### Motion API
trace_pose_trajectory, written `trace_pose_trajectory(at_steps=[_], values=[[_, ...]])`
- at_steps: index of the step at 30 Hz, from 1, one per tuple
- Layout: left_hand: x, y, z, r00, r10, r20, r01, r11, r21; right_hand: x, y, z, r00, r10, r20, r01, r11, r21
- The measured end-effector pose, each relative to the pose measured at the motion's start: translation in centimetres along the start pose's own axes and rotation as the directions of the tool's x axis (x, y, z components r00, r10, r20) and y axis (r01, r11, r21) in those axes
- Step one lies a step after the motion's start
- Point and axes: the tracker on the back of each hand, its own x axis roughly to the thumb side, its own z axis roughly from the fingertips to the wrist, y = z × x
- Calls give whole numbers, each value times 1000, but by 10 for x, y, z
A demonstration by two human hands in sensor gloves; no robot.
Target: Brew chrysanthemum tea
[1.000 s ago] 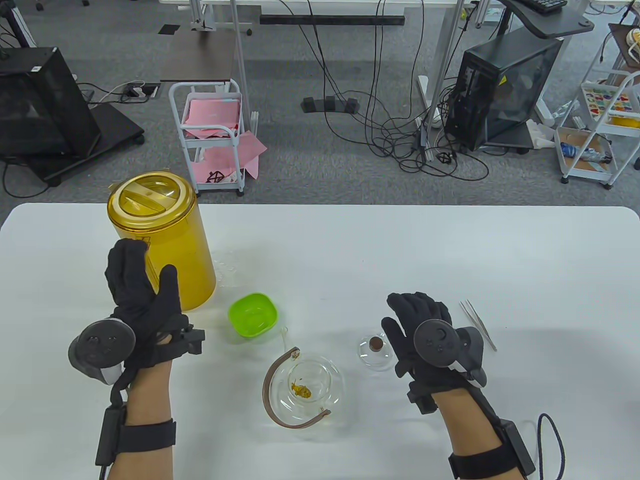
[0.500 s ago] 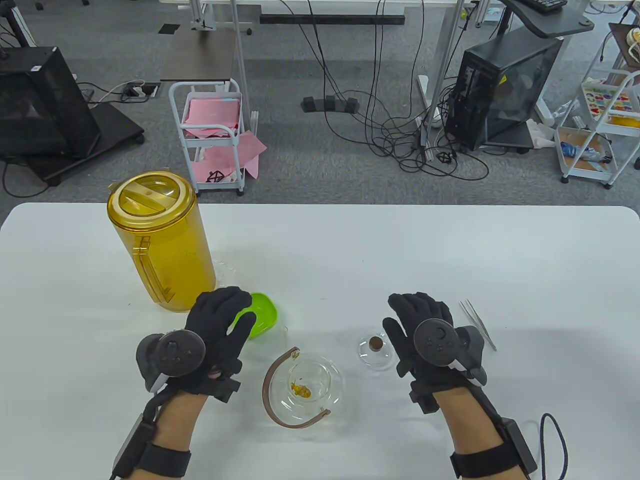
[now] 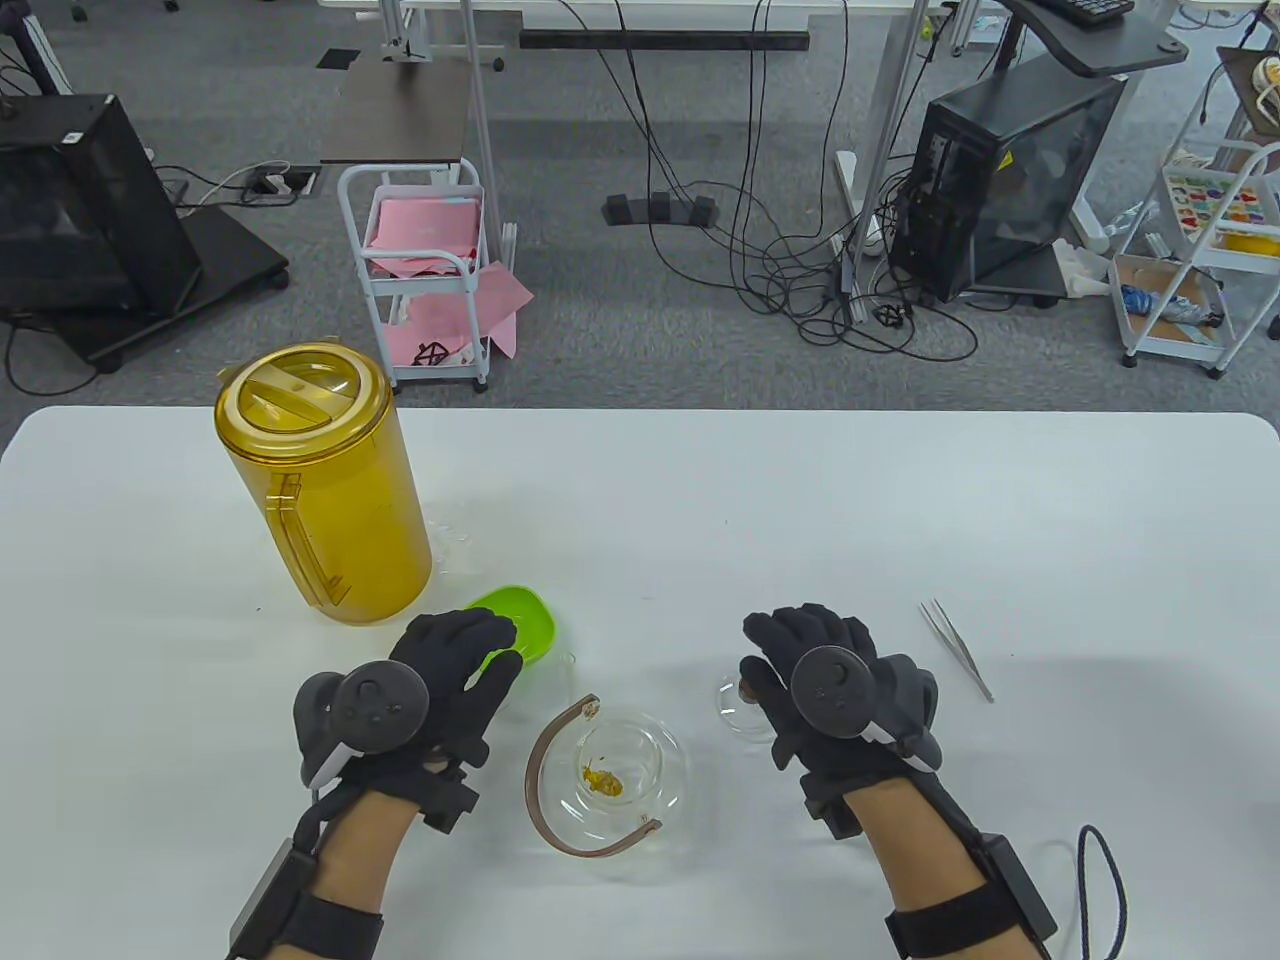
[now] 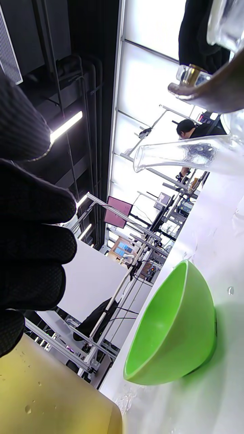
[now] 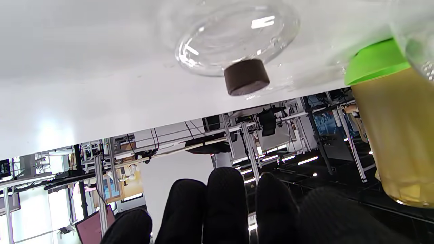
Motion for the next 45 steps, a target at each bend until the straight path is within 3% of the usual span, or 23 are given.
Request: trace_pose_trajectory(at_steps=[9, 16, 23, 30, 34, 45], values=[[-2, 2, 0, 1000, 4, 2, -4, 1000, 10, -4, 33, -12, 986, 159, -45, -148, 972, 185], [-5, 3, 0, 1000, 0, -4, 0, 1000, 10, 6, 40, -13, 974, 228, -16, -221, 957, 187], [-6, 5, 0, 1000, -3, -4, 3, 1000, 11, 8, 41, -13, 986, 164, -19, -160, 980, 117], [-6, 5, 0, 1000, -5, -6, 5, 1000, 8, 16, 11, -1, 998, 55, -13, -56, 992, -116], [-6, 3, -1, 1000, -6, -9, 5, 1000, -4, 32, -6, 12, 997, -22, 69, 37, 974, -223], [-7, 4, -1, 1000, -1, -11, 1, 1000, 2, 88, -18, 42, 941, -113, 318, 200, 945, -257]])
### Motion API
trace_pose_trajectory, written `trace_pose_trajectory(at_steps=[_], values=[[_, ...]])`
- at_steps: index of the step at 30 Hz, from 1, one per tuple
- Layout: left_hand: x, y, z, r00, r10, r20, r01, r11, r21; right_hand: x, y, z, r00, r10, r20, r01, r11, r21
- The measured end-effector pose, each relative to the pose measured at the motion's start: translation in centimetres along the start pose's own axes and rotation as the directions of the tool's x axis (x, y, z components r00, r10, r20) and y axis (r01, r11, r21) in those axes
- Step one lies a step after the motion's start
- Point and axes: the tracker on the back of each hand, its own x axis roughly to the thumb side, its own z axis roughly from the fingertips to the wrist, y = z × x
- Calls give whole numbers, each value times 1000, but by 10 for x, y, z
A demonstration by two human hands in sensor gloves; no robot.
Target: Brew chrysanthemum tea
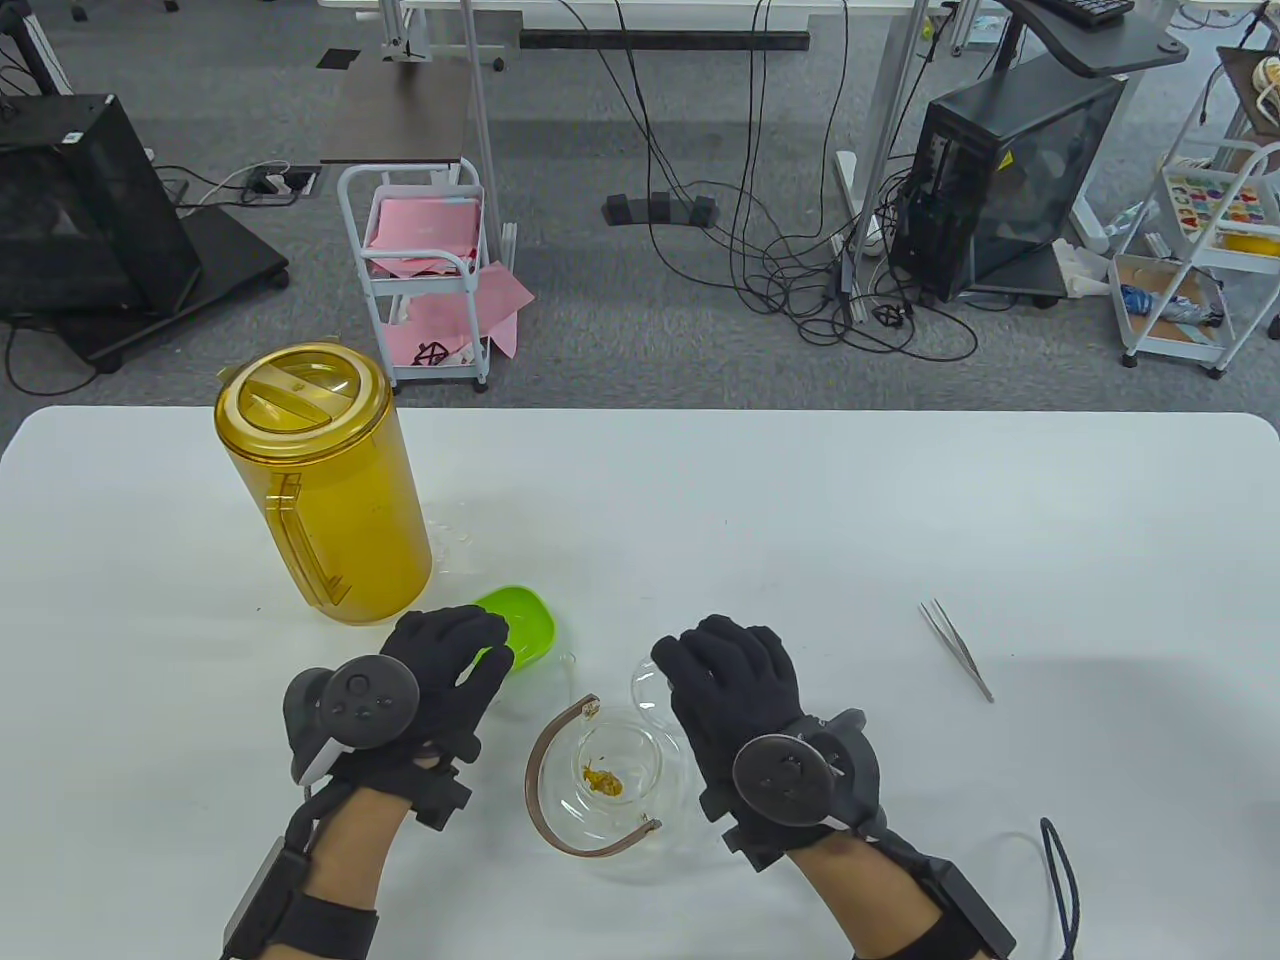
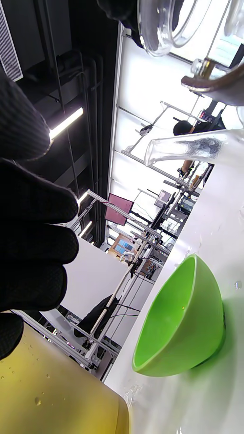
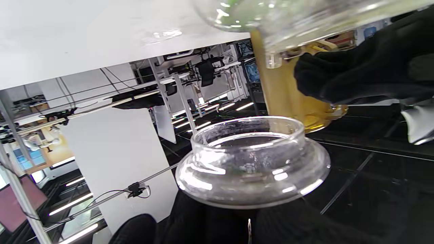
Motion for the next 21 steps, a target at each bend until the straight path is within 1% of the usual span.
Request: trace_pose_trajectory(at_steps=[4, 14, 21], values=[[0, 0, 0, 1000, 0, -2, 0, 1000, -3, 13, 5, 3, 999, -11, 46, 10, 1000, 13], [0, 0, 0, 1000, -4, -6, 4, 1000, -14, 20, 15, 5, 996, -21, 85, 16, 998, 60], [0, 0, 0, 1000, -4, -9, 4, 1000, -19, 29, 29, 8, 992, -18, 126, 4, 993, 115]])
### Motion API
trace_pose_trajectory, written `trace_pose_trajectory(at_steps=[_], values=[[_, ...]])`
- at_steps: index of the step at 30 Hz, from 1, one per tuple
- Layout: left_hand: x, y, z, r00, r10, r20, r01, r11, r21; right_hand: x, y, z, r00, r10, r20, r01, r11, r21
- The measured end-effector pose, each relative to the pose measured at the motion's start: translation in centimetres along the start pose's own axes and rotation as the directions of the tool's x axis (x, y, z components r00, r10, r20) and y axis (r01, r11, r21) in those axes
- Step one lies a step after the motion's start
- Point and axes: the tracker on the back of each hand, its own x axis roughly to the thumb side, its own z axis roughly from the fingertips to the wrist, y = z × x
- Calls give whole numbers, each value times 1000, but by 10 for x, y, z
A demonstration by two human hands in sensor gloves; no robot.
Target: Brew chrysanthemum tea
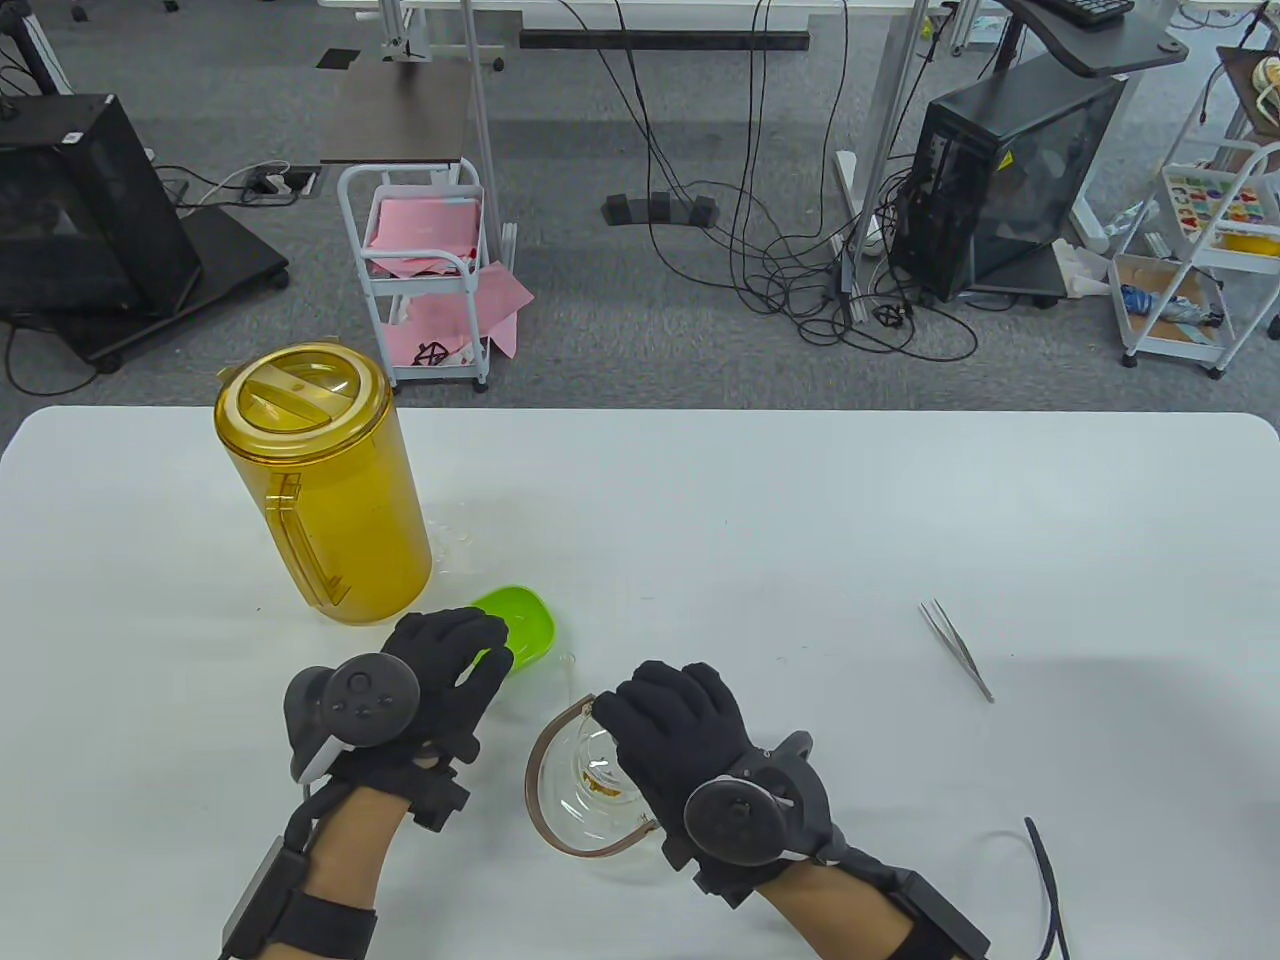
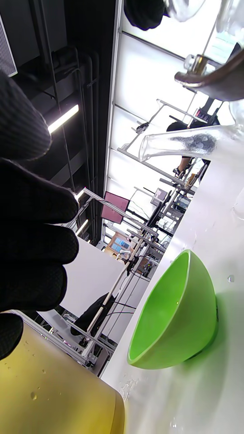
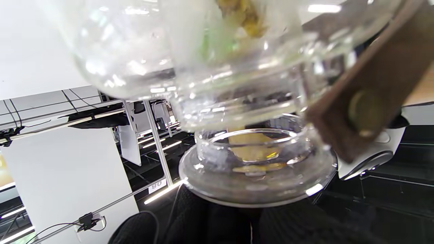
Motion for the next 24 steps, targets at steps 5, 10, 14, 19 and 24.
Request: trace_pose_trajectory(at_steps=[5, 10, 14, 19, 24], values=[[0, 1, 0, 1000, 3, 3, -3, 1000, 5, 4, 5, 0, 999, 33, 15, -33, 999, 18], [1, 1, 0, 1000, 3, 5, -3, 1000, 6, 3, 6, 0, 999, 27, 18, -28, 999, 31], [1, 1, 0, 1000, 2, 5, -2, 1000, 6, 3, 6, 0, 999, 34, 14, -34, 999, 31], [1, 0, 0, 1000, 1, 3, -1, 1000, 3, 0, 6, 0, 999, 40, 11, -41, 998, 42], [1, -1, 0, 1000, -3, 3, 3, 1000, -2, -1, 6, 0, 999, 38, 13, -38, 998, 44]])
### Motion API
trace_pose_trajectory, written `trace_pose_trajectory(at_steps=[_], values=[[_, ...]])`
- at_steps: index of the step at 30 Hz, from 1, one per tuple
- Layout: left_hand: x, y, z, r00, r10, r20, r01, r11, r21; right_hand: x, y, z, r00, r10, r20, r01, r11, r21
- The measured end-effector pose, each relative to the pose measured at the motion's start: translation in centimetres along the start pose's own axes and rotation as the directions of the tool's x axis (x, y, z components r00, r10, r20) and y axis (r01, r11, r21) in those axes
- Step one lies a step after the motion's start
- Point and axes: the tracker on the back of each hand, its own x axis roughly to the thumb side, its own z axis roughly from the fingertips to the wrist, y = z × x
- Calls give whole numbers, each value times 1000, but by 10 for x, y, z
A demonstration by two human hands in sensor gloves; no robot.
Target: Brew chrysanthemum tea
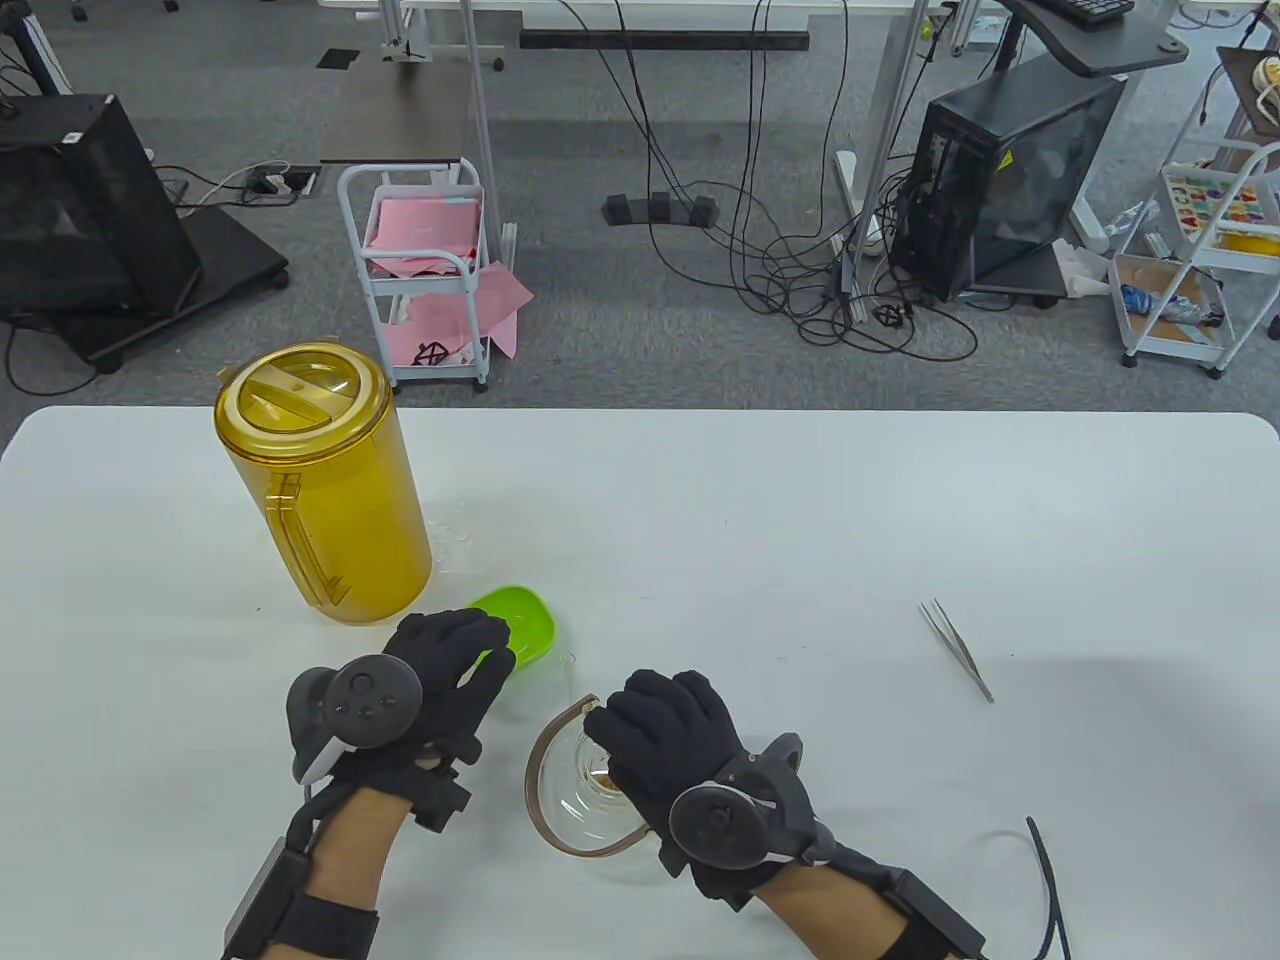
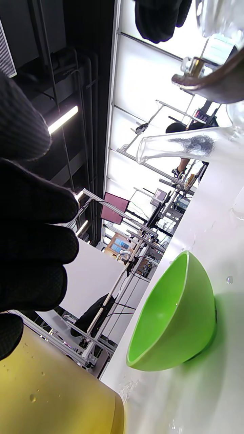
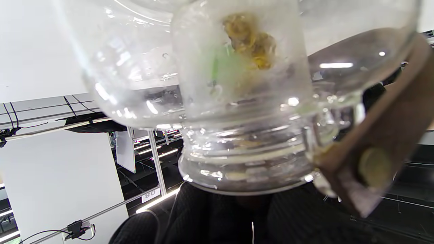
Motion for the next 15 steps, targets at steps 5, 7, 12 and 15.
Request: trace_pose_trajectory(at_steps=[5, 7, 12, 15], values=[[0, 0, 0, 1000, 0, -1, 0, 1000, -1, 1, -6, 0, 1000, -22, 4, 22, 999, -27], [0, 0, 0, 1000, -1, -1, 1, 1000, -2, 0, -10, 1, 1000, -25, 3, 25, 999, -44], [1, 0, 0, 1000, -2, 1, 2, 1000, -5, -9, -25, 2, 999, -35, -34, 31, 994, -109], [1, 0, 0, 1000, -1, 2, 1, 1000, -5, -18, -33, 2, 997, -44, -70, 34, 990, -140]])
